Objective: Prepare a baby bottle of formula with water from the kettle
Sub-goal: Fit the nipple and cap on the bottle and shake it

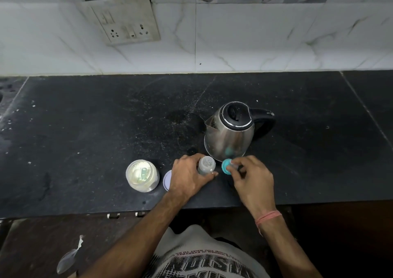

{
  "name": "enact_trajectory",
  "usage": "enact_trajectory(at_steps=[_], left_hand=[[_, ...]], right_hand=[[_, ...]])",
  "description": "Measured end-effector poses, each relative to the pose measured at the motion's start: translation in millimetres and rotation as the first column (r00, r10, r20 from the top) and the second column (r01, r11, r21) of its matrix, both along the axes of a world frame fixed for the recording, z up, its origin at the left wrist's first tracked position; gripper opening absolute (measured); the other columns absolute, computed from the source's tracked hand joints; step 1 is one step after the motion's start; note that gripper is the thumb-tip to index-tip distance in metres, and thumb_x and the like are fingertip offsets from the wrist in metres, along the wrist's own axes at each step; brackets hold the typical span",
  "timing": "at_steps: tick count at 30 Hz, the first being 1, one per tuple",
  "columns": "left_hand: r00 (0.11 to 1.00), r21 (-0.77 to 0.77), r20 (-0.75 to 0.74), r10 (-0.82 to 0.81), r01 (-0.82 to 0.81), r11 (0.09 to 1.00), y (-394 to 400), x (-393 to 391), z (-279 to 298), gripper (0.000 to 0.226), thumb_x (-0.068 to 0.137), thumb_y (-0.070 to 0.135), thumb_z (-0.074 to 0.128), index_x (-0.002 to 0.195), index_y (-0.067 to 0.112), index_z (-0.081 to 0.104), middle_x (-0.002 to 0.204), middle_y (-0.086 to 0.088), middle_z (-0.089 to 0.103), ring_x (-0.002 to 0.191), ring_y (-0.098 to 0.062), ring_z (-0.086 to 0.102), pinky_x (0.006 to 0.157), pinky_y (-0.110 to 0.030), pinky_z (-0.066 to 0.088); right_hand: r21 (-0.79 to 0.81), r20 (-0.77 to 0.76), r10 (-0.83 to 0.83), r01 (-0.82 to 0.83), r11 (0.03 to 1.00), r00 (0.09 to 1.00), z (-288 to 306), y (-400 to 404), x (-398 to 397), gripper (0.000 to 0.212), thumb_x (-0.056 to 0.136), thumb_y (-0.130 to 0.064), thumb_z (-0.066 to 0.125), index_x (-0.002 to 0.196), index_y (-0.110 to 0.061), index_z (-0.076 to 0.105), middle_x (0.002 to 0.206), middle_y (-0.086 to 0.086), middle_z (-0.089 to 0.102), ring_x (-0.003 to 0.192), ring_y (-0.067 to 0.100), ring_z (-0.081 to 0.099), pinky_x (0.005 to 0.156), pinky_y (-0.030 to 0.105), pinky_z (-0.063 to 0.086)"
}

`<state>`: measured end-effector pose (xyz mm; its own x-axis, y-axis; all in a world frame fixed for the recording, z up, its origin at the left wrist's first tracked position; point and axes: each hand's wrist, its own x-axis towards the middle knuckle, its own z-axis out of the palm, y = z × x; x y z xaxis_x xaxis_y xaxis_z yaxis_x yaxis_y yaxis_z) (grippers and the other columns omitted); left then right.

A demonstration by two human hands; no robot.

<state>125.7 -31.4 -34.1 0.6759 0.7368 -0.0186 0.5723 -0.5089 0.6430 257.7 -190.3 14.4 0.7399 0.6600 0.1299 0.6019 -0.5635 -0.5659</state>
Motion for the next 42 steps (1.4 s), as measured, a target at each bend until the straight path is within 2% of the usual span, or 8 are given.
enact_trajectory(at_steps=[5, 10, 17, 20, 26, 32, 36, 42], left_hand=[[0.999, 0.009, 0.039, -0.008, 0.008, 1.0, -1.3, -1.1, -3.1, 0.053, 0.076, 0.074, 0.079, 0.118, 0.04, 0.079, 0.104, 0.016, 0.082, 0.099, -0.017, 0.069, 0.095, -0.045, 0.053], [0.999, 0.001, 0.035, -0.006, 0.006, 1.0, -3.5, -1.2, -4.5, 0.05, 0.081, 0.07, 0.058, 0.108, 0.034, 0.079, 0.092, 0.01, 0.081, 0.093, -0.024, 0.068, 0.091, -0.044, 0.051], [1.0, -0.019, 0.025, 0.0, 0.001, 1.0, -1.6, -1.5, -5.1, 0.032, 0.079, 0.056, 0.051, 0.083, 0.029, 0.067, 0.076, 0.008, 0.072, 0.082, -0.024, 0.064, 0.079, -0.042, 0.047], [1.0, -0.025, 0.023, -0.007, 0.008, 1.0, 0.1, -2.1, -7.2, 0.031, 0.076, 0.059, 0.053, 0.082, 0.03, 0.065, 0.074, 0.013, 0.067, 0.078, -0.015, 0.055, 0.078, -0.04, 0.043], [1.0, -0.011, 0.001, 0.006, -0.006, 1.0, -0.1, -1.7, -11.7, 0.028, 0.079, 0.049, 0.065, 0.088, 0.023, 0.072, 0.081, 0.005, 0.075, 0.088, -0.027, 0.067, 0.084, -0.043, 0.047], [0.999, -0.031, 0.045, 0.005, -0.004, 1.0, -1.7, -4.3, -8.4, 0.043, 0.075, 0.064, 0.059, 0.091, 0.027, 0.074, 0.086, 0.007, 0.078, 0.089, -0.024, 0.068, 0.086, -0.043, 0.048], [1.0, -0.015, 0.021, -0.006, 0.006, 1.0, 0.8, -2.9, -8.4, 0.036, 0.077, 0.057, 0.055, 0.088, 0.028, 0.073, 0.084, 0.006, 0.077, 0.089, -0.026, 0.07, 0.084, -0.044, 0.049], [0.996, -0.003, 0.069, -0.053, 0.053, 0.999, 1.4, -4.5, -5.5, 0.024, 0.082, 0.058, 0.061, 0.087, 0.037, 0.071, 0.083, 0.012, 0.077, 0.083, -0.019, 0.071, 0.084, -0.046, 0.055]], right_hand=[[0.169, -0.057, 0.151, -0.14, 0.976, 0.987, 23.3, 22.2, -4.4, 0.014, 0.093, -0.025, 0.087, 0.105, -0.023, 0.081, 0.105, -0.014, 0.071, 0.098, 0.011, 0.07, 0.086, 0.038, 0.063], [0.051, 0.007, 0.287, -0.287, 0.957, 0.958, 20.9, 45.3, -17.0, 0.011, 0.096, -0.022, 0.081, 0.107, -0.023, 0.079, 0.105, -0.012, 0.068, 0.101, 0.012, 0.065, 0.092, 0.036, 0.059], [-0.033, -0.135, 0.332, -0.339, 0.94, 0.934, 20.6, 53.0, -22.9, 0.03, 0.094, -0.023, 0.086, 0.122, -0.024, 0.075, 0.122, -0.015, 0.055, 0.11, 0.008, 0.065, 0.101, 0.029, 0.058], [-0.082, -0.153, 0.342, -0.357, 0.93, 0.927, 22.2, 54.8, -22.6, 0.04, 0.09, -0.015, 0.088, 0.124, -0.028, 0.071, 0.125, -0.016, 0.055, 0.116, 0.01, 0.064, 0.103, 0.029, 0.057], [-0.149, -0.135, 0.42, -0.438, 0.887, 0.897, 23.5, 59.5, -21.6, 0.042, 0.094, -0.006, 0.079, 0.13, -0.027, 0.073, 0.133, -0.015, 0.065, 0.123, 0.01, 0.051, 0.105, 0.017, 0.039], [-0.222, -0.125, 0.497, -0.513, 0.83, 0.859, 26.9, 63.0, -15.8, 0.044, 0.093, 0.001, 0.074, 0.128, -0.025, 0.076, 0.136, -0.013, 0.067, 0.123, 0.011, 0.049, 0.11, 0.029, 0.048], [-0.287, -0.089, 0.414, -0.421, 0.86, 0.906, 31.6, 68.0, -18.6, 0.036, 0.098, -0.036, 0.08, 0.131, -0.029, 0.069, 0.129, -0.006, 0.063, 0.119, 0.018, 0.057, 0.104, 0.029, 0.048], [-0.497, 0.02, 0.317, -0.266, 0.826, 0.948, 46.0, 70.9, -21.3, 0.064, 0.095, -0.075, 0.065, 0.127, -0.02, 0.064, 0.127, 0.002, 0.068, 0.115, 0.027, 0.07, 0.095, 0.039, 0.055]])
